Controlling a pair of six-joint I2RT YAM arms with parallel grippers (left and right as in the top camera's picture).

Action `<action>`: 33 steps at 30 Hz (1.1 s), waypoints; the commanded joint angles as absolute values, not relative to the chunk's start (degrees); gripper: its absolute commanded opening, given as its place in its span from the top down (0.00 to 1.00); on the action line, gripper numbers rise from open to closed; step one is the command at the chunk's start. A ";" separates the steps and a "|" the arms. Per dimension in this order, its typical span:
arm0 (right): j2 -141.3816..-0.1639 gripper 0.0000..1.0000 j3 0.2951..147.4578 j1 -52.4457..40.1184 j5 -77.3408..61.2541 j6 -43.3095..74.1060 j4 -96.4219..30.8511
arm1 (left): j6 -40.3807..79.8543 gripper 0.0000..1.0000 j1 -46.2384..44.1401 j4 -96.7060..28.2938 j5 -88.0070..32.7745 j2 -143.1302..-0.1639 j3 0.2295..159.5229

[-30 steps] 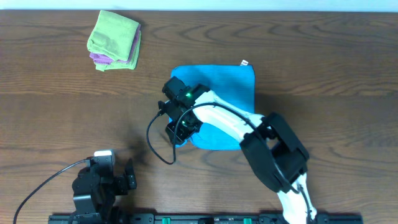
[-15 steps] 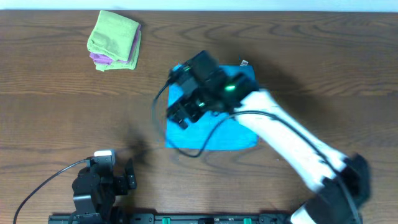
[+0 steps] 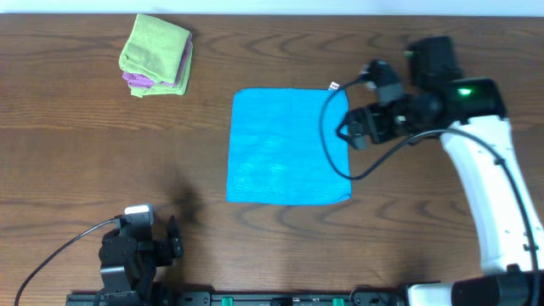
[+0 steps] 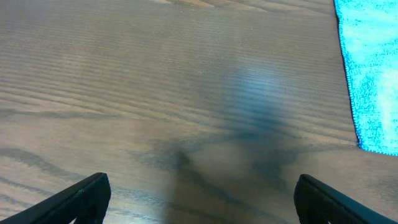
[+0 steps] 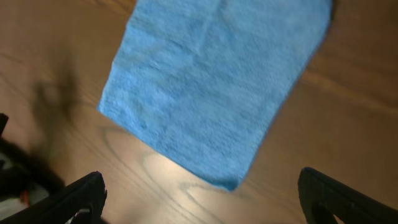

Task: Fold the cloth
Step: 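Release the blue cloth and retract the right gripper to its right side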

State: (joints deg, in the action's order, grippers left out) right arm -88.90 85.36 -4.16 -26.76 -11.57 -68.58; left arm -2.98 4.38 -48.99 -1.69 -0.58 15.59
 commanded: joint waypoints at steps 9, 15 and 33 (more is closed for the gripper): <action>-77.28 0.01 61.80 6.74 -37.89 -21.26 -62.19 | 4.01 0.05 4.10 -45.06 -15.64 -0.54 14.68; -70.41 0.01 54.35 6.72 -31.38 -14.26 -56.71 | 12.08 0.05 4.10 -46.22 -21.93 -9.80 22.06; -69.76 0.01 52.64 6.74 -31.11 -8.25 -55.44 | 20.49 0.05 4.10 -49.47 -37.50 -65.17 52.34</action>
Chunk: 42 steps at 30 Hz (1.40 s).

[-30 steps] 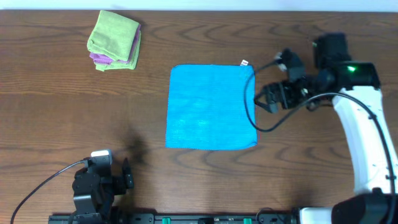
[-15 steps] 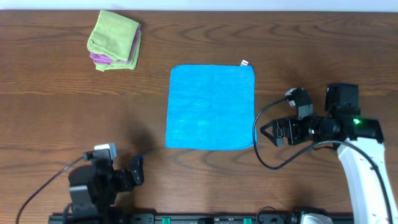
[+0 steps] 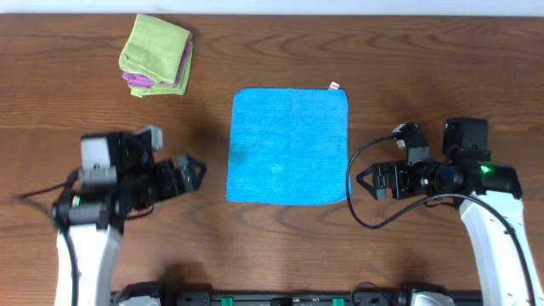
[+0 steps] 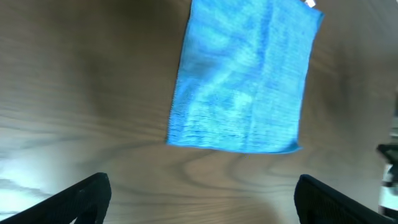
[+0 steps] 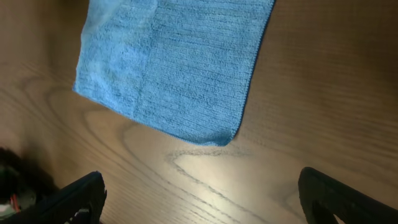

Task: Fold the cloth
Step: 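Release the blue cloth and retract the right gripper to its right side, then move the left gripper to the cloth's left edge and grasp it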

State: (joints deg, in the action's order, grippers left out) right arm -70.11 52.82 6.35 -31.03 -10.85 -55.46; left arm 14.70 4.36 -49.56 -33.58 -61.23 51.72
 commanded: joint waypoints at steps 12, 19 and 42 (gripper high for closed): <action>-69.76 0.01 49.82 6.74 -33.50 -0.64 -50.46 | 23.90 0.04 4.10 -38.79 -48.49 -83.88 52.16; -69.76 0.01 48.90 6.74 -34.59 0.71 -49.50 | 19.77 0.05 4.08 -37.78 -49.87 -91.59 51.42; -69.76 0.01 48.90 6.72 -34.79 2.76 -49.54 | 26.70 0.05 4.08 -18.50 -55.57 -96.75 37.19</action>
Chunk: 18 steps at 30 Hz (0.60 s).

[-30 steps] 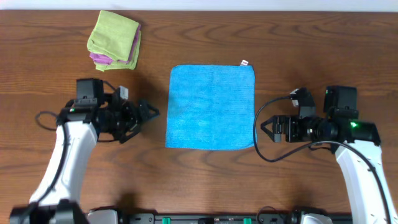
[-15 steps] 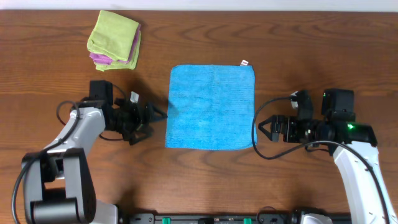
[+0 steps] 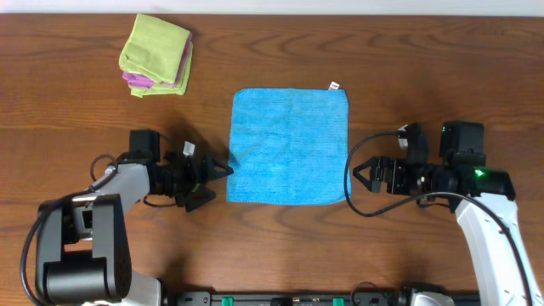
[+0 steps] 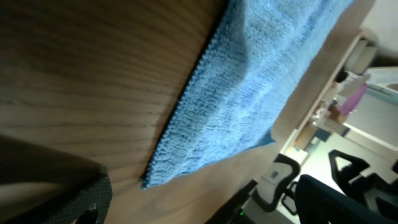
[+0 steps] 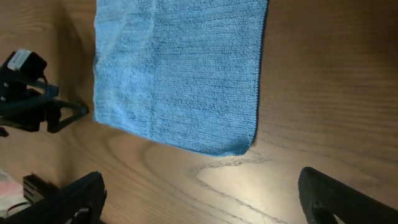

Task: Fold the cloth
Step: 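Move the left gripper to the cloth's left edge and grasp it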

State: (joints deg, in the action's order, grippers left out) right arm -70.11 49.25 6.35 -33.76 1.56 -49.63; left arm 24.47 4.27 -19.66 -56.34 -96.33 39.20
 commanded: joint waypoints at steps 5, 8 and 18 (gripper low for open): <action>-69.76 0.01 48.90 6.72 -34.76 2.79 -49.54 | 29.47 0.05 4.01 -14.39 -55.57 -96.75 34.87; -69.76 0.01 48.90 6.72 -34.79 3.01 -49.54 | 30.22 0.05 3.42 -12.88 -55.55 -96.75 34.26; -69.76 0.01 48.90 6.72 -34.79 3.51 -49.63 | 34.83 0.05 -3.79 -7.55 -53.41 -98.24 34.09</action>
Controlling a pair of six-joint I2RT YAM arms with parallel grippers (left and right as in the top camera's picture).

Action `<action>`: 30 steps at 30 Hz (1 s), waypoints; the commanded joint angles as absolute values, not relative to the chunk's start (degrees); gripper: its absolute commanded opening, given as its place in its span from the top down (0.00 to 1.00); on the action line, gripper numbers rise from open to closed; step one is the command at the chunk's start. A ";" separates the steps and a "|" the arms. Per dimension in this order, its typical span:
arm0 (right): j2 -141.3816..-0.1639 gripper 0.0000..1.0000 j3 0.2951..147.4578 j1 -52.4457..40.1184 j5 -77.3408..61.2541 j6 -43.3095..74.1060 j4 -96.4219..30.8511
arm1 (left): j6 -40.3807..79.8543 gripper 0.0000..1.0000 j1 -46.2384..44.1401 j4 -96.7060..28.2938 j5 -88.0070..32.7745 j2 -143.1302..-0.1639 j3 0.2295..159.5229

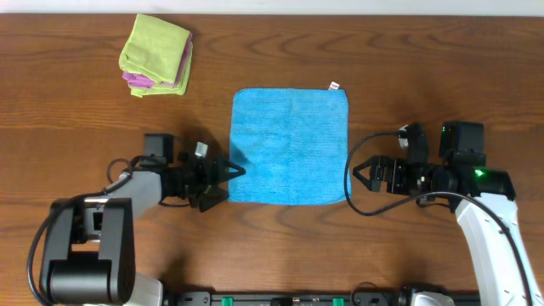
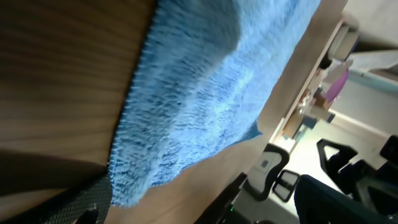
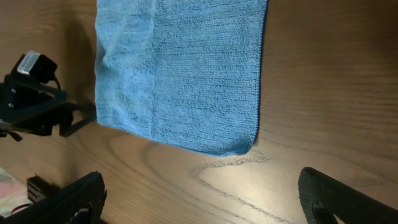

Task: Fold the cloth
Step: 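Move the left gripper to the cloth's left edge and grasp it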

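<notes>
The blue cloth [image 1: 289,146] lies flat and unfolded in the middle of the wooden table, a small white tag at its back right corner. My left gripper [image 1: 225,182] is low at the cloth's front left corner and open; in the left wrist view the cloth [image 2: 205,81] fills the space ahead and its corner touches one of the fingers [image 2: 87,202]. My right gripper [image 1: 360,177] stands open just right of the front right corner; the right wrist view shows the cloth [image 3: 180,74] ahead of it, nothing between the fingers.
A stack of folded green and pink cloths [image 1: 157,53] sits at the back left of the table [image 1: 425,68]. Cables hang from both arms near the cloth's sides.
My left gripper has moved a little to the right, from just beside the cloth's left edge to its front left corner. The right arm and the cloth have not moved.
At first my left arm was folded at the table's front edge and my right gripper hung by the cloth's back right side. Then both stood open either side of the cloth's front. Later the left gripper was low near the left edge, now at the corner.
</notes>
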State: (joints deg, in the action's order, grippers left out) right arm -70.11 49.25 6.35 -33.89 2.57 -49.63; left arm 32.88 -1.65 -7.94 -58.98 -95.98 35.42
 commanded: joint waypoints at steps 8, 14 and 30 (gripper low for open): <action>-69.76 0.01 48.90 6.72 -34.79 3.84 -50.13 | 34.65 0.18 -5.82 -6.35 -50.57 -99.83 34.06; -69.76 0.01 48.90 6.72 -34.76 3.84 -50.17 | 34.04 0.75 -5.82 -6.04 -48.90 -100.03 34.04; -72.16 0.01 36.34 6.68 -34.79 12.32 -36.58 | 33.63 0.94 -5.82 -5.30 -53.74 -100.01 34.06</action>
